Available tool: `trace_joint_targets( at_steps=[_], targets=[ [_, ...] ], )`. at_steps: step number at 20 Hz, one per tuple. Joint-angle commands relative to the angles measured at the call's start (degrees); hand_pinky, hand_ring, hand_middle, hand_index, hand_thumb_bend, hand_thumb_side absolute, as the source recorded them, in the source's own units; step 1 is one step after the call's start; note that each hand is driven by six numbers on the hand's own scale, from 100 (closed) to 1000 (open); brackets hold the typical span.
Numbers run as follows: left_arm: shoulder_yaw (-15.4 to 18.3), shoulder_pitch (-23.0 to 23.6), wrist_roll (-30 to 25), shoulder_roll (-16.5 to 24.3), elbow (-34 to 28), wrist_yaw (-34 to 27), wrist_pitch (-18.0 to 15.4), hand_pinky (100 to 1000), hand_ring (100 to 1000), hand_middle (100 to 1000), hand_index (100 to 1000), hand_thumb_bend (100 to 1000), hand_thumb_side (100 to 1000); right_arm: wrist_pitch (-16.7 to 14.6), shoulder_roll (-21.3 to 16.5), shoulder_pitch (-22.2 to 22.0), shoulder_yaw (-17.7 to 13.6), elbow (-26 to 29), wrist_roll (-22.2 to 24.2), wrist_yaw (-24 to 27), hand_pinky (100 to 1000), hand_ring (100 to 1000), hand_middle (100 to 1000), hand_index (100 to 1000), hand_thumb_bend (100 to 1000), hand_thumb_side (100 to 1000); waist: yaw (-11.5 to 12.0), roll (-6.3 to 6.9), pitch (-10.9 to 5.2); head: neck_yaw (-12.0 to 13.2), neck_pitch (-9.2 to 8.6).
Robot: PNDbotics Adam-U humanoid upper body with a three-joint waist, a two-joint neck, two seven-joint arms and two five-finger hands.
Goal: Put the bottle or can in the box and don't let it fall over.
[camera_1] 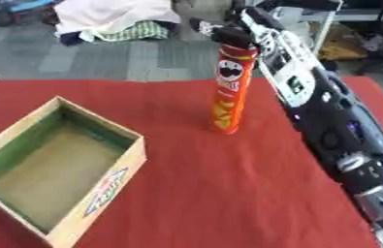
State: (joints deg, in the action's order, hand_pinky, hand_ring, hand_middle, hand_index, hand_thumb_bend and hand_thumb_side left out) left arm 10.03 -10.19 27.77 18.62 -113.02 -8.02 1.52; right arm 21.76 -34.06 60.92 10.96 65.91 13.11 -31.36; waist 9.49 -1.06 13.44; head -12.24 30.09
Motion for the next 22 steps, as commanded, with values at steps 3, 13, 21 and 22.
trace_joint_targets(
  at_steps=[3, 13, 21, 22],
  targets=[
    [0.4, -0.6, -0.1, 1.6, -1.0, -0.3, 0.0, 806, 824, 785, 700, 621, 420, 0.4, -1.7, 0.5, -0.5, 1.5, -0.1, 1.2, 827, 922, 930, 864, 572, 942, -0.1, 0.32, -0.66, -0.2, -0.07],
    [0.4, -0.6, -0.1, 1.6, -1.0, -0.3, 0.0, 806, 824, 785, 700, 622, 418, 0.4, -2.2, -0.2, 0.0, 2.4, 1.1, 1.8, 802, 908, 933, 865, 590, 890, -0.3, 0.34, -0.67, -0.2, -0.06],
    [0.4, -0.6, 0.1, 1.5, -1.0, -0.3, -0.1, 806, 824, 785, 700, 622, 418, 0.5, -1.7, -0.2, 0.3, 1.8, 2.0, 0.0, 783, 897, 927, 858, 597, 745, -0.2, 0.3, -0.75, -0.4, -0.27],
    [0.5, -0.6, 0.1, 1.5, -1.0, -0.3, -0.1, 806, 824, 784, 700, 622, 418, 0.5, -1.7, -0.1, 0.3, 1.7, 2.0, -0.3, 779, 894, 926, 857, 595, 731, -0.2, 0.29, -0.74, -0.4, -0.28]
  ],
)
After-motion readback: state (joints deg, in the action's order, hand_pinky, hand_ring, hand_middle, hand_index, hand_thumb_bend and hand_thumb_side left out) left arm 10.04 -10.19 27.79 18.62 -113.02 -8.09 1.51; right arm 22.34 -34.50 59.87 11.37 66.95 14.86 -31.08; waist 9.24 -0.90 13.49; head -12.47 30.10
